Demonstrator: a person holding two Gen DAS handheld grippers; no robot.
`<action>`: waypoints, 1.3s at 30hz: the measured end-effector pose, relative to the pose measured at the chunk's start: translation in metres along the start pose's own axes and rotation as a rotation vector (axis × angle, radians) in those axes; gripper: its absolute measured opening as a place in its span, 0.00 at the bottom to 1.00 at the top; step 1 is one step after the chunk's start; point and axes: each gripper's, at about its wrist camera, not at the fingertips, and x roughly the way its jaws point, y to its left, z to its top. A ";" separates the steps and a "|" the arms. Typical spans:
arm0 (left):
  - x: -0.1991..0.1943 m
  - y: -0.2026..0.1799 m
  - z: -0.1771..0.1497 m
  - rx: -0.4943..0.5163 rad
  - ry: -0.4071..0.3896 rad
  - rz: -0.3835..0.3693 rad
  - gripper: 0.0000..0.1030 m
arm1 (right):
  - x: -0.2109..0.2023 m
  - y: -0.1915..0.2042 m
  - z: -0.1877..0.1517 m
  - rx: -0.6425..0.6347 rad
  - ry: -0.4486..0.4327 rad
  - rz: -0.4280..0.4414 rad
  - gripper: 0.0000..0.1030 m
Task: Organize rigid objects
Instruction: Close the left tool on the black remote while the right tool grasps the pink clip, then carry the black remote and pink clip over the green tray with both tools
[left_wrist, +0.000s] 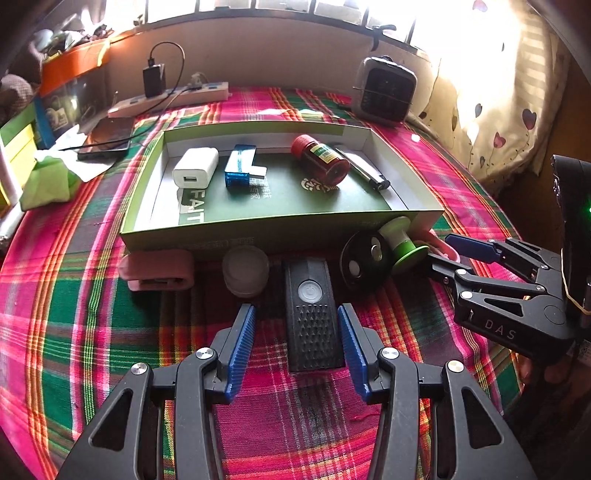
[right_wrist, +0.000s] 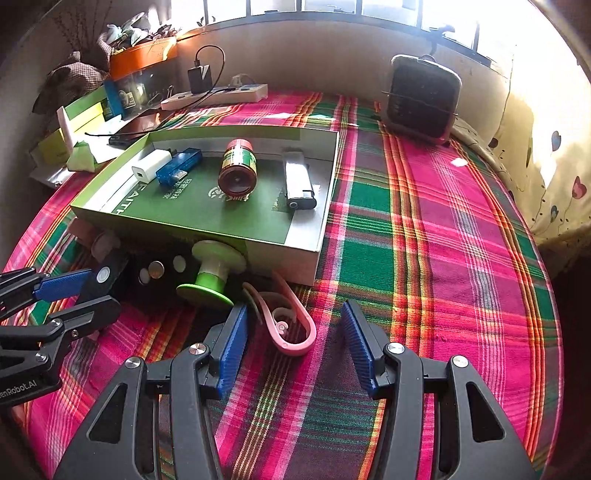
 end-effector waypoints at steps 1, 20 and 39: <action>0.000 0.000 0.000 0.001 -0.001 -0.001 0.44 | 0.000 0.000 0.000 -0.002 -0.001 0.002 0.51; -0.001 0.006 0.001 -0.016 -0.010 0.004 0.30 | -0.002 -0.002 -0.001 0.007 -0.011 0.037 0.37; -0.002 0.006 -0.001 -0.012 -0.016 0.005 0.26 | -0.006 -0.004 -0.005 0.028 -0.015 0.062 0.23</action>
